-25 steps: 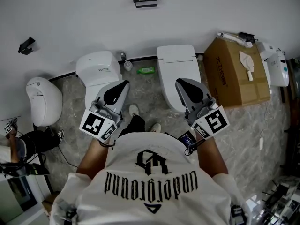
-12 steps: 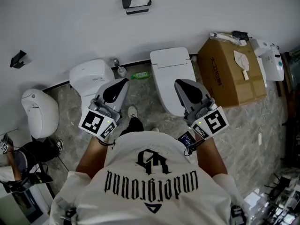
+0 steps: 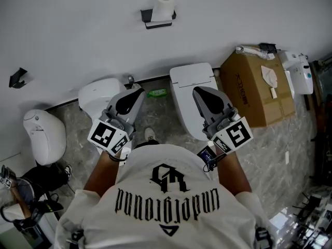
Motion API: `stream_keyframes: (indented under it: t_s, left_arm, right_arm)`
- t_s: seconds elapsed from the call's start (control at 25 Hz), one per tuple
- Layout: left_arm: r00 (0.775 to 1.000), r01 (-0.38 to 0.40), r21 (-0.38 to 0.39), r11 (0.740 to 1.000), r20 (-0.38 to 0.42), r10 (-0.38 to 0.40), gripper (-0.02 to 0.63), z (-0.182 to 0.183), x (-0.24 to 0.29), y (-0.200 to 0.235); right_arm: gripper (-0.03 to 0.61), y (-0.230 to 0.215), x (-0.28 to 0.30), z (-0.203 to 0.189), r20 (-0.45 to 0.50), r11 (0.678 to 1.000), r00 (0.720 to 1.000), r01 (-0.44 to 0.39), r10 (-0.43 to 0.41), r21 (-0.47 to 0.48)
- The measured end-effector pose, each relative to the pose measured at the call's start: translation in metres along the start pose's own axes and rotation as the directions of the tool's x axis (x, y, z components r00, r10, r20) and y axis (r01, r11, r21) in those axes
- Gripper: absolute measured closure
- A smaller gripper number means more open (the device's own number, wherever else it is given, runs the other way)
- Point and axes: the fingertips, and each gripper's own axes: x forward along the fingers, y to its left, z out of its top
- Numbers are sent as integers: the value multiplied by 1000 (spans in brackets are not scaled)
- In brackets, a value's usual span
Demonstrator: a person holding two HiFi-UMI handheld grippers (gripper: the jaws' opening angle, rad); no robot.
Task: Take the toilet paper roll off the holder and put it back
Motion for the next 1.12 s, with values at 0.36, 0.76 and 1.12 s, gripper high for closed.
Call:
stream_keyframes:
  t_s: [0.36, 0.76, 1.12]
  left_arm:
    - [999, 42, 15, 999, 31, -43, 600, 16, -11, 82]
    - [999, 40, 1, 999, 14, -40, 600, 9, -24, 127]
    - [1000, 9, 12, 1000, -7, -9, 600, 4, -21, 143]
  right_arm:
    - [565, -1, 86, 7, 4, 1000, 1000, 24, -24, -9]
    - [565, 1, 129, -2, -11, 1000, 1000, 28, -28, 11]
    - [565, -11, 153, -9, 12, 1000, 1000, -3, 3, 23]
